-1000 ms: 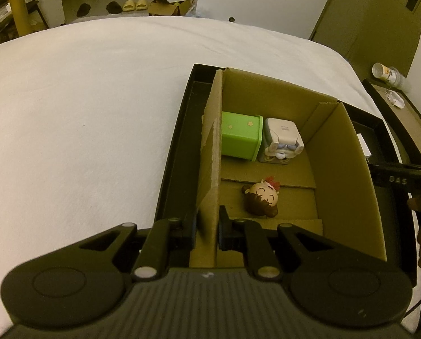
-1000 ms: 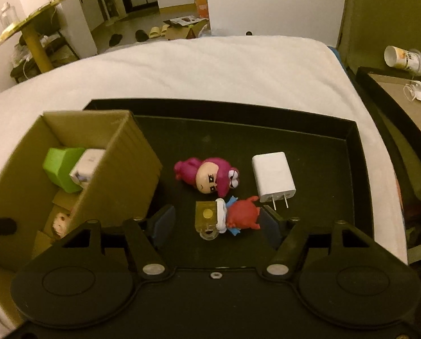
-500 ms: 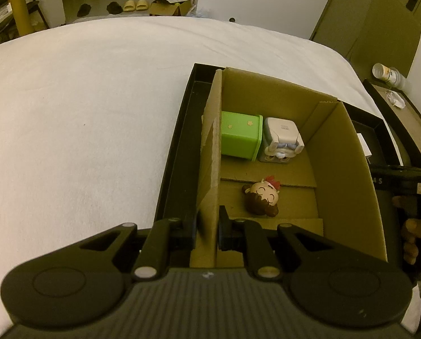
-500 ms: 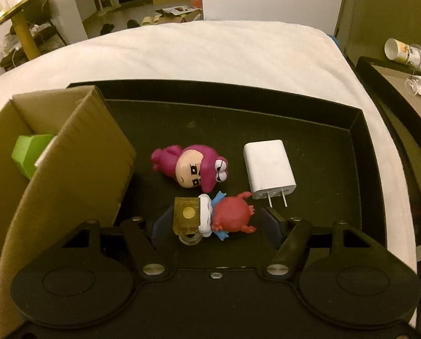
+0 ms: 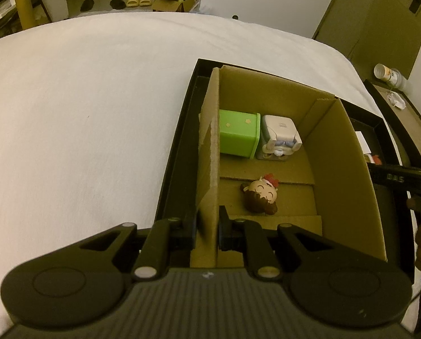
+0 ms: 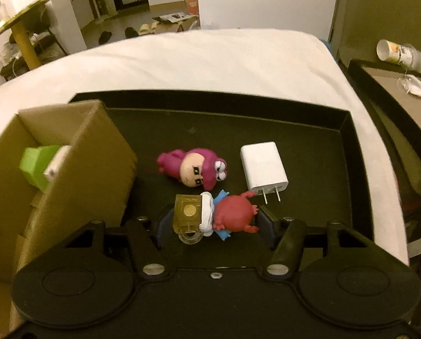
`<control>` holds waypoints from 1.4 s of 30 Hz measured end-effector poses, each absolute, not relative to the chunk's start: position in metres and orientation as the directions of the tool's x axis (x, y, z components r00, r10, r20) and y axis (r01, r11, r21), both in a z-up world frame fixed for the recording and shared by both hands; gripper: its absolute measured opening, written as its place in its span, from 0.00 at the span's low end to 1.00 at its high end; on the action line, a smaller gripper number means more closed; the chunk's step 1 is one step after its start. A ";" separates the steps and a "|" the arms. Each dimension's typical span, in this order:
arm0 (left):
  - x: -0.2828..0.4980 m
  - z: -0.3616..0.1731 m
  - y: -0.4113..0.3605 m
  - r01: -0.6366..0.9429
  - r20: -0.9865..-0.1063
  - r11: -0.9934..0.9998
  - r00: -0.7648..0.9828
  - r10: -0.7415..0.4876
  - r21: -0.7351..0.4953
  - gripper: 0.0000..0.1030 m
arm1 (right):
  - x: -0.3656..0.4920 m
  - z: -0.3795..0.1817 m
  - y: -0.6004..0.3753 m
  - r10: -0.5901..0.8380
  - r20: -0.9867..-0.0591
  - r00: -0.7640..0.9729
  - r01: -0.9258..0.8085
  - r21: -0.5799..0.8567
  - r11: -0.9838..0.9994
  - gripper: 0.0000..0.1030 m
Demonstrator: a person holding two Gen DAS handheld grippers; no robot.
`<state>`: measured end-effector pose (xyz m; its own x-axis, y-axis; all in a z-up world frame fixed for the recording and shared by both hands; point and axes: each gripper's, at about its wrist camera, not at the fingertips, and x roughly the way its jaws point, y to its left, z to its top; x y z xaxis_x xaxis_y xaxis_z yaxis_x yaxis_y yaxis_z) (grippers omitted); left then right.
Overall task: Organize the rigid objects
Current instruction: 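Grasp the red toy with the clear yellow cup in the right gripper, then carry the red toy into the box and release it beside the doll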
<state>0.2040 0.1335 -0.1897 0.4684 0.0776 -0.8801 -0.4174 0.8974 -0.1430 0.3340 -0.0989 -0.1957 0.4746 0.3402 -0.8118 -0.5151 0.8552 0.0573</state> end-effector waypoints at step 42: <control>0.198 -0.191 0.138 -0.387 -0.862 0.907 0.503 0.057 -0.166 0.13 | 0.276 -0.112 -0.013 0.401 -0.777 0.485 -0.708 -0.079 0.702 0.58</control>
<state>0.1985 0.1379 -0.1912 0.5035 0.0572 -0.8621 -0.3869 0.9071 -0.1658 0.2761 -0.0131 -0.1116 0.4848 0.4011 -0.7772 -0.7079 0.7019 -0.0793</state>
